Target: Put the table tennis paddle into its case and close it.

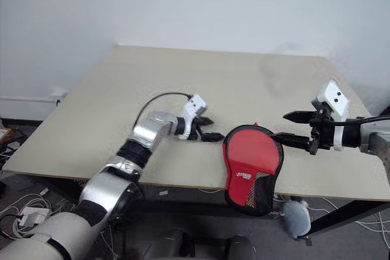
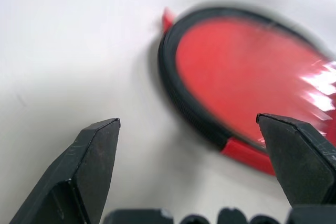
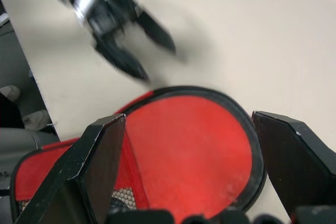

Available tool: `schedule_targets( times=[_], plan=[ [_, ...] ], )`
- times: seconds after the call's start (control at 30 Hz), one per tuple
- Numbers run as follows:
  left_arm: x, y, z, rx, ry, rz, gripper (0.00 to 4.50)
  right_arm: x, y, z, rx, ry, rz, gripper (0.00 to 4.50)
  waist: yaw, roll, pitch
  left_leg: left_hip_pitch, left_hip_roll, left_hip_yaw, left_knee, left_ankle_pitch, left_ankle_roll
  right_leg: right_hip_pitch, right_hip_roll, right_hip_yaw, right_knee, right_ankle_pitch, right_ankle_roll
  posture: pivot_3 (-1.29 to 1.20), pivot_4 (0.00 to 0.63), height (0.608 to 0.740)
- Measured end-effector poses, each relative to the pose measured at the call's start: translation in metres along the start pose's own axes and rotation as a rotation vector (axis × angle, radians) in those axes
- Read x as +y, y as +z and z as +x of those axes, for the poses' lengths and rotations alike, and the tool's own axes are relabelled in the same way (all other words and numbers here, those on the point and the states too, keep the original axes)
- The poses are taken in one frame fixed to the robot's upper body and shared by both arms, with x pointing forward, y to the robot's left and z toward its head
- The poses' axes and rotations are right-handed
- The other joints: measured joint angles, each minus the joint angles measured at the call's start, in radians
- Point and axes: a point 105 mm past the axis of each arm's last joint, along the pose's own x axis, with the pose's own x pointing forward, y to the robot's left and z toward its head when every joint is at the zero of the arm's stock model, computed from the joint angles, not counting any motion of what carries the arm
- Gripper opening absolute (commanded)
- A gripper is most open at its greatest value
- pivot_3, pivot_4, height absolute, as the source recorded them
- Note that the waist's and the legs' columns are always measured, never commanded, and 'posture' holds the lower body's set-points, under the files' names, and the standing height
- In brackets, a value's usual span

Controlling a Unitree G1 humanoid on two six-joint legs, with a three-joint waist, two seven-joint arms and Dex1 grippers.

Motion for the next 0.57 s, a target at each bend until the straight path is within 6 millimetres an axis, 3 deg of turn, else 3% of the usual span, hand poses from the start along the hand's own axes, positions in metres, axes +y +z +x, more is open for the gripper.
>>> schedule_targets(
  times=[0.07, 0.2, 0.27, 0.4, 0.57],
  plan=[
    [0.002, 0.0, -0.032, -0.024, -0.02, 0.045, 4.5, 0.001, -0.002, 0.004, -0.006, -0.001, 0.012, 4.16, -0.01, 0.001, 0.0, 0.001, 0.001, 0.0, -0.001, 0.002, -0.004, 0.0, 0.001, 0.001, 0.0, 0.0, 0.0, 0.0, 0.0, 0.724],
    [0.003, -0.02, -0.103, 0.019, -0.028, 0.034, 4.5, 0.006, -0.008, 0.016, 0.013, 0.026, 0.049, 4.16, -0.026, 0.002, 0.001, 0.001, 0.002, 0.001, -0.002, 0.004, -0.007, -0.002, 0.003, 0.001, 0.001, 0.0, 0.0, 0.0, 0.0, 0.724],
    [0.01, -0.017, -0.137, -0.005, 0.007, -0.005, 4.5, 0.017, -0.014, 0.024, 0.049, 0.069, 0.035, 4.16, -0.021, 0.002, 0.001, 0.001, 0.001, 0.001, -0.002, 0.003, -0.007, -0.001, 0.001, 0.0, 0.001, -0.001, 0.002, 0.0, 0.0, 0.724],
    [0.021, -0.01, -0.164, -0.039, 0.102, -0.019, 4.5, 0.028, -0.019, 0.032, 0.081, 0.119, 0.023, 4.16, -0.003, 0.002, 0.001, 0.001, -0.001, 0.001, -0.002, 0.003, -0.007, 0.0, -0.002, 0.001, 0.0, -0.003, 0.004, 0.0, 0.0, 0.724],
    [0.019, -0.042, -0.165, 0.026, 0.121, -0.062, 4.5, 0.026, -0.011, 0.038, 0.086, 0.128, -0.008, 4.16, 0.0, 0.002, 0.002, 0.0, -0.001, 0.003, -0.005, 0.004, -0.007, -0.004, -0.003, 0.002, 0.001, -0.002, 0.004, 0.0, 0.0, 0.724]
  ],
)
